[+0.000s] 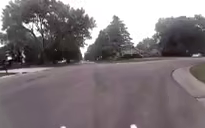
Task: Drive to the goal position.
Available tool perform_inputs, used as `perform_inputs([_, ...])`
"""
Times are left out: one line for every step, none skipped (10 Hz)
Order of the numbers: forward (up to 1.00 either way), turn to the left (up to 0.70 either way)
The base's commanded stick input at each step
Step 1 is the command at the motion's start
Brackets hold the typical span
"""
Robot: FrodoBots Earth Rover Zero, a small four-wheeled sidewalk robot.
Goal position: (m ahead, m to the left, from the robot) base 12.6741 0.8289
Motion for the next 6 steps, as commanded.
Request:
perform_inputs([1.00,0.00])
perform_inputs([1.00,0.00])
perform_inputs([1.00,0.00])
perform_inputs([1.00,0.00])
perform_inputs([1.00,0.00])
perform_inputs([1.00,0.00])
